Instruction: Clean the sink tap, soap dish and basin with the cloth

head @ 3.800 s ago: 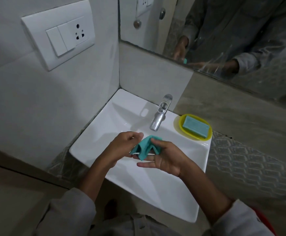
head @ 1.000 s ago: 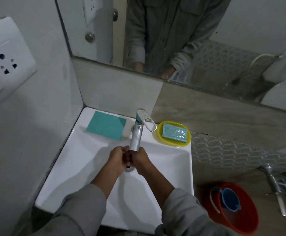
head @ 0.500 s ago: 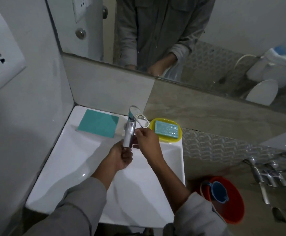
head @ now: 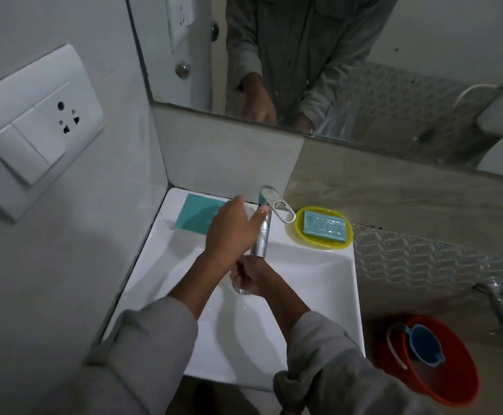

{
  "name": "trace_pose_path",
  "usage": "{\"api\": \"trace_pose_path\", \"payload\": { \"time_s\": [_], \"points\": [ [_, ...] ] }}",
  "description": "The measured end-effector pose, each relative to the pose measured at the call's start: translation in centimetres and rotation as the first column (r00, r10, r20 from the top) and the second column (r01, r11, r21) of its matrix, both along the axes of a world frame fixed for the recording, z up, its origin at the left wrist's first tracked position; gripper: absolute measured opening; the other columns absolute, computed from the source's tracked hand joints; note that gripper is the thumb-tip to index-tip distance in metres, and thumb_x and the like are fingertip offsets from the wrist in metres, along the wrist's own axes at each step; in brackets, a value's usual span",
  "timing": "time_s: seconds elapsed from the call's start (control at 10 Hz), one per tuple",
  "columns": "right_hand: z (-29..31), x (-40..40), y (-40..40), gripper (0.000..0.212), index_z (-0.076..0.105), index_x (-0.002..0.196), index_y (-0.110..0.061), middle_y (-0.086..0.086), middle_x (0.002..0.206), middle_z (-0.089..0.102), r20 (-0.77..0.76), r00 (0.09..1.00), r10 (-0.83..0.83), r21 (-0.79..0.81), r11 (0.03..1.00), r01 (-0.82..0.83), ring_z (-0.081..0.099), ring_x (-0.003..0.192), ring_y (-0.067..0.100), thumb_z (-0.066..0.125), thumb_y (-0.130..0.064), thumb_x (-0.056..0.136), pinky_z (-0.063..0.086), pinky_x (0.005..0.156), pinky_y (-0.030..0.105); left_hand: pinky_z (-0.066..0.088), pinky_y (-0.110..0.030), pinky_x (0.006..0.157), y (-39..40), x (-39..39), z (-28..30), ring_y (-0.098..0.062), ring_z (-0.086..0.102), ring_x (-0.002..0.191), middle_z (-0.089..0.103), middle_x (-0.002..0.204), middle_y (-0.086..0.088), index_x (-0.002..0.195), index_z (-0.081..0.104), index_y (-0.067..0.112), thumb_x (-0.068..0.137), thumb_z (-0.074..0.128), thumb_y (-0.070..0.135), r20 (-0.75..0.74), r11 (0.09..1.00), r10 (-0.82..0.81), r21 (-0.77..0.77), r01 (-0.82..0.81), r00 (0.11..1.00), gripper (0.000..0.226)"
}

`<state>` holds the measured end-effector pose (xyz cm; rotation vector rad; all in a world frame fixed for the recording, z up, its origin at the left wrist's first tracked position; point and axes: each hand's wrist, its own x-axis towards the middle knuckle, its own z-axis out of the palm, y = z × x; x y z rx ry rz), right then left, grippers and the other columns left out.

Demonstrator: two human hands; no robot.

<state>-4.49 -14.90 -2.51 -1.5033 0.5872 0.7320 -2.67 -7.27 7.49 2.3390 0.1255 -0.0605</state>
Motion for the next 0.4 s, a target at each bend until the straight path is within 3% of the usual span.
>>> {"api": "trace_pose_path", "payload": {
  "time_s": [0.1, 0.2, 0.3, 0.4],
  "points": [
    [0.3, -1.5, -2.0, 0.013, 0.056, 0.089, -0.005, 0.010, 0.076, 0.057, -0.015, 0.947, 0.322, -0.472, 0.832, -0.291, 0.049, 0.054, 0.018, 0.048, -0.014, 0.093, 0.044, 0.053, 0.027, 0.047, -0.043, 0.089, -3.1, 0.8, 1.0, -0.033, 0.054, 0.115, 0.053, 0.126, -0.013, 0.130, 0.044, 0.013, 0.083, 0.052, 0.064, 0.016, 0.995, -0.059, 0.086, 0.057, 0.998, 0.070],
    [0.5, -3.0, -4.2, 0.029, 0.067, 0.094, 0.002, 0.012, 0.086, 0.065, 0.017, 0.899, 0.437, -0.716, 0.633, -0.295, 0.054, 0.071, 0.023, 0.053, -0.023, 0.090, 0.053, 0.066, 0.033, 0.046, -0.038, 0.081, -4.3, 1.9, 1.2, -0.034, 0.055, 0.112, 0.053, 0.123, -0.014, 0.123, 0.047, 0.008, 0.077, 0.062, 0.061, 0.036, 0.997, 0.004, 0.082, -0.007, 0.999, 0.071],
    [2.6, -4.4, -5.5, 0.025, 0.071, 0.082, 0.004, 0.020, 0.083, 0.072, 0.074, 0.903, 0.424, -0.767, 0.602, -0.220, 0.067, 0.072, 0.029, 0.060, -0.019, 0.083, 0.056, 0.069, 0.035, 0.046, -0.036, 0.085, -3.5, 2.7, 1.9, -0.033, 0.055, 0.112, 0.054, 0.125, -0.015, 0.122, 0.051, 0.008, 0.071, 0.071, 0.046, -0.056, 0.994, -0.093, 0.051, 0.095, 0.994, 0.067],
    [5.8, -4.6, -6.3, 0.025, 0.073, 0.079, 0.002, 0.018, 0.080, 0.073, 0.113, 0.885, 0.451, -0.779, 0.593, -0.202, 0.070, 0.074, 0.028, 0.067, -0.022, 0.083, 0.058, 0.071, 0.035, 0.043, -0.028, 0.080, -1.4, 3.6, 3.4, -0.025, 0.059, 0.100, 0.063, 0.121, -0.011, 0.119, 0.058, 0.011, 0.074, 0.073, 0.031, -0.115, 0.964, -0.260, 0.022, 0.264, 0.959, 0.052]
  ]
}}
